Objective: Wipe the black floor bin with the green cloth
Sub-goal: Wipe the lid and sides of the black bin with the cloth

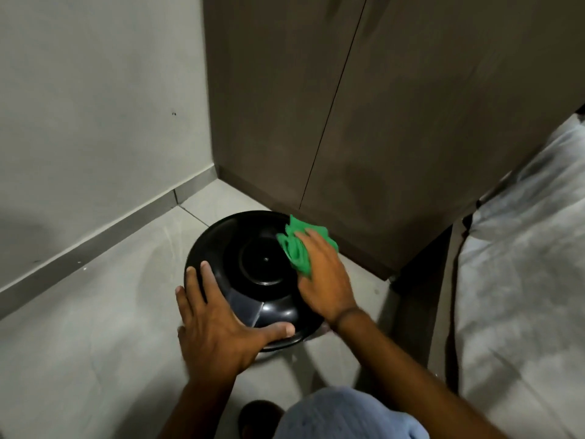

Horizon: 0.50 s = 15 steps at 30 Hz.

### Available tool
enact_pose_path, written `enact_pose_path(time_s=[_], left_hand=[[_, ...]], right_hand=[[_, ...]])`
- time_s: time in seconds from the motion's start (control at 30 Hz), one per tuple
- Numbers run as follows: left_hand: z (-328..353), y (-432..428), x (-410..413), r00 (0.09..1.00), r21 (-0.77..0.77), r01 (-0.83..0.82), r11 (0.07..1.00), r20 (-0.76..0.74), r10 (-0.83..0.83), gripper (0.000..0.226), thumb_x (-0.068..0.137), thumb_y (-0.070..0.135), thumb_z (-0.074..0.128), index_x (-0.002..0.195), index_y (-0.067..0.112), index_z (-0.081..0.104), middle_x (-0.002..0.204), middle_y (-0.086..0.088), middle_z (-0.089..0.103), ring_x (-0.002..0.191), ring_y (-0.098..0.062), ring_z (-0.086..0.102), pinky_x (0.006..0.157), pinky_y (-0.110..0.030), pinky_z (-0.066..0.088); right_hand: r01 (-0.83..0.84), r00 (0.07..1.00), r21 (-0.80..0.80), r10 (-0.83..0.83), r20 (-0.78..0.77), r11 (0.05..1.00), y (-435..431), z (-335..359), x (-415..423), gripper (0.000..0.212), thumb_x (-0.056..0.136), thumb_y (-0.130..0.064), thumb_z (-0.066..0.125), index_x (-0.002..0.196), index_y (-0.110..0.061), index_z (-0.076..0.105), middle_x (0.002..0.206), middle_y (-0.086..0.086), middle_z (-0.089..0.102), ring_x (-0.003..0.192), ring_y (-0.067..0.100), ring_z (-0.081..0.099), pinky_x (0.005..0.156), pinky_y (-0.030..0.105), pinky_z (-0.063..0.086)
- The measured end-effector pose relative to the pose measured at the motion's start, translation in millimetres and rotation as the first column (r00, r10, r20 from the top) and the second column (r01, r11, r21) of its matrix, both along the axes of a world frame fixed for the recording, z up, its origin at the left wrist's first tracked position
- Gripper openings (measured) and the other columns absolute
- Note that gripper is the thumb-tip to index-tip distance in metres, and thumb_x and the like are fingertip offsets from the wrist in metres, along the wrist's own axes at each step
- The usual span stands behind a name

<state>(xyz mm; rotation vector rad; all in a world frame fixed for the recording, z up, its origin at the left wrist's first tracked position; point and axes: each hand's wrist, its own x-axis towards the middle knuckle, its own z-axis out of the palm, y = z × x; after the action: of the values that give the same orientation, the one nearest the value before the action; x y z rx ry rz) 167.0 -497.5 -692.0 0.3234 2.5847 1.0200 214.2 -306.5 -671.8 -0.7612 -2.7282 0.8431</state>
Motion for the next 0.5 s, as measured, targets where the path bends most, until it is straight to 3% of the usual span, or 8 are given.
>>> enact_pose_path(time_s=[0.1,0.17,0.27,0.4,0.5], left_hand=[[2.4,-6.3,-14.0,0.992,-0.053,0.123,0.991,0.047,-0.121,0.185,0.017,0.098,0.079,0.159,0.042,-0.025,0.177,0.01,-0.018,0.166,-0.028,-0.011,0.126,-0.074,0.023],[5.6,-10.5,-27.5,0.967,-0.122,0.25,0.96,0.085,-0.241,0.185,0.017,0.097,0.079,0.158,0.045,-0.029,0.176,0.013,-0.025,0.165,-0.024,-0.017,0.127,-0.076,0.013],[10.6,-11.2,-51.7,0.888,-0.251,0.457,0.853,0.085,-0.451,0.182,0.02,0.1,0.076,0.156,0.046,-0.032,0.175,0.012,-0.027,0.163,-0.021,-0.025,0.127,-0.076,-0.002],[18.4,-5.5,-99.0,0.717,-0.306,0.677,0.669,0.067,-0.694,0.175,0.023,0.102,0.077,0.155,0.055,-0.029,0.176,0.017,-0.023,0.157,-0.011,-0.037,0.125,-0.075,-0.015],[35.9,3.4,-156.7,0.502,-0.34,0.832,0.437,0.131,-0.855,0.171,0.03,0.086,0.092,0.156,0.061,-0.021,0.176,0.023,-0.019,0.153,-0.005,-0.042,0.123,-0.069,-0.025]], right_hand=[[0.076,0.995,-0.099,-0.082,-0.058,0.992,-18.2,-7.1,66.0,0.079,0.082,0.006,0.061,0.153,-0.027,0.048,0.163,-0.005,0.043,0.155,0.013,0.032,0.129,0.036,0.024],[0.135,0.984,-0.172,-0.152,-0.088,0.976,-17.7,-6.3,86.0,0.066,0.09,-0.001,0.062,0.145,-0.038,0.055,0.154,-0.016,0.051,0.145,0.003,0.044,0.124,0.03,0.033],[0.237,0.965,-0.241,-0.257,-0.051,0.941,14.2,6.4,58.5,0.043,0.094,-0.012,0.065,0.132,-0.032,0.064,0.136,-0.008,0.068,0.126,0.016,0.064,0.108,0.034,0.05],[0.052,0.997,-0.166,-0.041,0.068,0.985,52.7,27.6,-5.1,0.039,0.093,-0.015,0.063,0.126,-0.033,0.067,0.124,-0.003,0.073,0.115,0.023,0.068,0.09,0.027,0.045],[-0.079,0.994,-0.17,0.09,0.057,0.982,47.9,30.9,-14.8,0.044,0.092,-0.014,0.064,0.131,-0.034,0.066,0.129,-0.009,0.072,0.121,0.015,0.066,0.099,0.024,0.047]])
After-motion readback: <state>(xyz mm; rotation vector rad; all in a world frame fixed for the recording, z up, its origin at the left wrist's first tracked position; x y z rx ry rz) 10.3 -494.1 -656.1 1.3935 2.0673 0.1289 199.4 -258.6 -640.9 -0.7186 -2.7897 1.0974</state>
